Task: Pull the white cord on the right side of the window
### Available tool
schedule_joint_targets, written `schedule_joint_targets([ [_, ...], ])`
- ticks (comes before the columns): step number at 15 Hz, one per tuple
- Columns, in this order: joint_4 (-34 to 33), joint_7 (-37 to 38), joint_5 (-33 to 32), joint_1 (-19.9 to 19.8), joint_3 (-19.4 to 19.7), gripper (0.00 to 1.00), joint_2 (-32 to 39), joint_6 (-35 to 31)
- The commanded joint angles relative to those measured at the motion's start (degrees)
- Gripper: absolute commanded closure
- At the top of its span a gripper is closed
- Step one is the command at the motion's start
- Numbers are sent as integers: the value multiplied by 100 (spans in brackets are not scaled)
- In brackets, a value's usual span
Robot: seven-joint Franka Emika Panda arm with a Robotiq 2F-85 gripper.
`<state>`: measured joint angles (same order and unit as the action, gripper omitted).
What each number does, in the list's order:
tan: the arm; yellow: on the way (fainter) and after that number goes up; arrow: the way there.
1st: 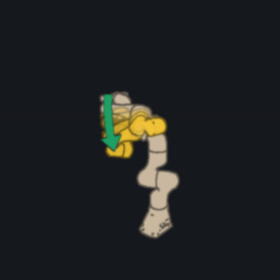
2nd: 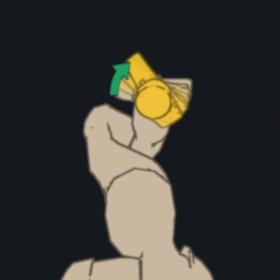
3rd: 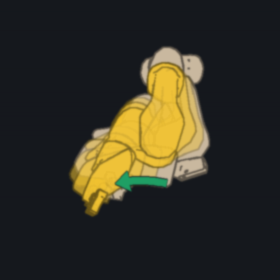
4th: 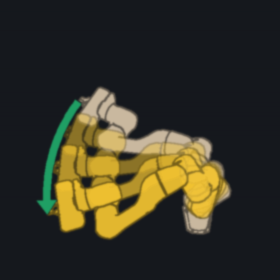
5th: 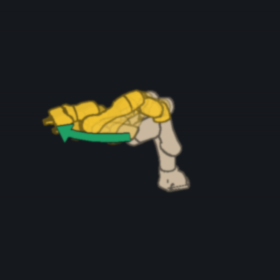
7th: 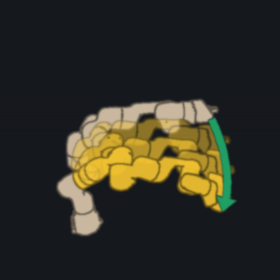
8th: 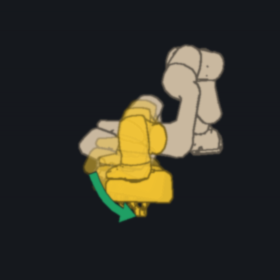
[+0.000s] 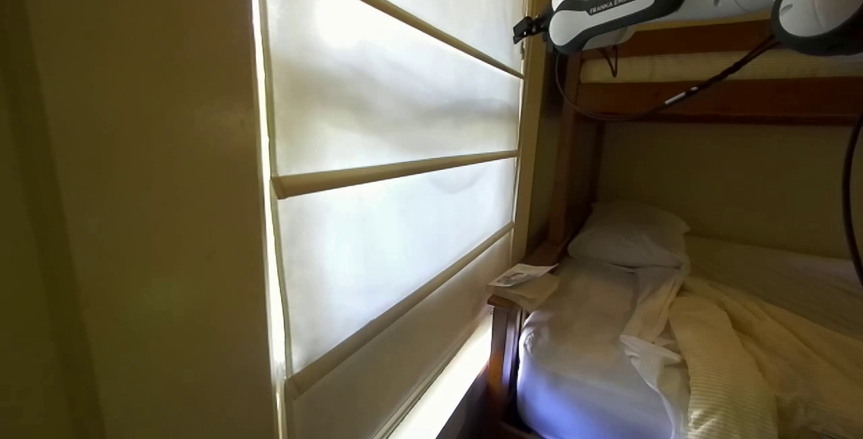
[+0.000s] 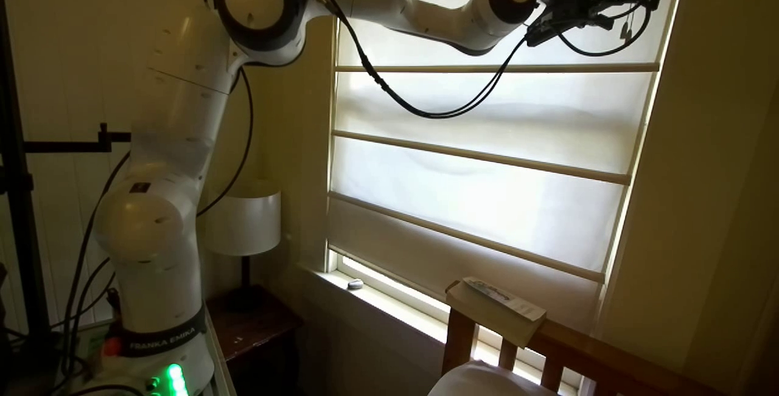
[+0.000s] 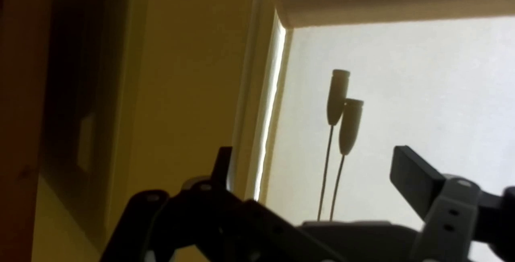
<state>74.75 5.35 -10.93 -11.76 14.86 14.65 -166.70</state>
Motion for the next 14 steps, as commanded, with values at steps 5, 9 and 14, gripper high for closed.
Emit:
schedule_joint_targets([
  [5, -120, 1084, -310, 256, 537, 43, 127, -433],
  [9, -93, 1389, -461, 401, 726, 70, 137, -513],
  [14, -43, 1504, -508, 534, 830, 100, 142, -584],
])
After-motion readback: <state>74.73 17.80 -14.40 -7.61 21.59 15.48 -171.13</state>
